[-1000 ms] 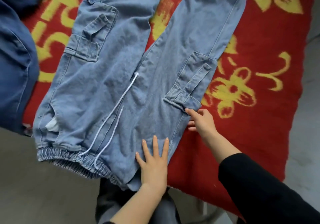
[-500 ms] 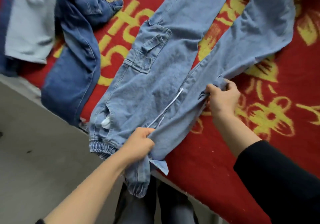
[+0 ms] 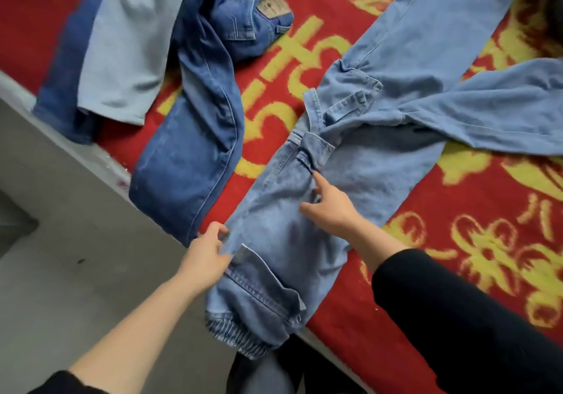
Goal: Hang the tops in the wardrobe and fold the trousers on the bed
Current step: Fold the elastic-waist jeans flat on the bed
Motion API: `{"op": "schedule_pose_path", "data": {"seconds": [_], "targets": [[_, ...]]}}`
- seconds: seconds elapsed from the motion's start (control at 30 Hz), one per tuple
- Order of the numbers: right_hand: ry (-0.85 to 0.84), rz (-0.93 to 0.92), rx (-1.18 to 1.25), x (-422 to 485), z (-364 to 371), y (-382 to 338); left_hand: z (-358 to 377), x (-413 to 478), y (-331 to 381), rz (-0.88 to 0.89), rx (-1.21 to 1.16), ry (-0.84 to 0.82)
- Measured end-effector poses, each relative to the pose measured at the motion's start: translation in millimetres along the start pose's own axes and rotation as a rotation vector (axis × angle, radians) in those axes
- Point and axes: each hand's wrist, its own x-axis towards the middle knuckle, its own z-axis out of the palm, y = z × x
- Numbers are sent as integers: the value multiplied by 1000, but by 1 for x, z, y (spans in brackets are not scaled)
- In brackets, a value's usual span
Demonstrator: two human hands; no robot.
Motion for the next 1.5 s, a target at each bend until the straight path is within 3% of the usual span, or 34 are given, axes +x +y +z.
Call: {"op": "schedule_pose_path", "data": {"seconds": [0.1,0.23,0.43,0.6,0.8,0.9,0.97,1.13,1.37,1.43,1.5], "targets": [[14,-6,37,7,-14,3,-11,15,6,-38,-13,198],[150,26,149,21,-45,12,-10,36,27,-19,222,99],[485,239,553,42,-97,47,18,68,123,396,144,215],[800,447,529,61,-155,94,45,109,197,550,216,346],[1034,598,1077,92,-212,151,64,155,268,862,512,255],[1159,588,1379,99,-245,160,69,172,294,905,525,164],[1205,567,1432,107,-266,167,67,185,299,949,469,176],[1274,451,1255,129,-332,150,56,218,292,952,322,221],[1259,84,640,186,-414,53,45,236,297,745,41,393],[1150,-53,570,209,-423,21,39,246,292,657,-30,392],[910,-130,551,222,-415,-3,36,256,286,592,-110,320]]}}
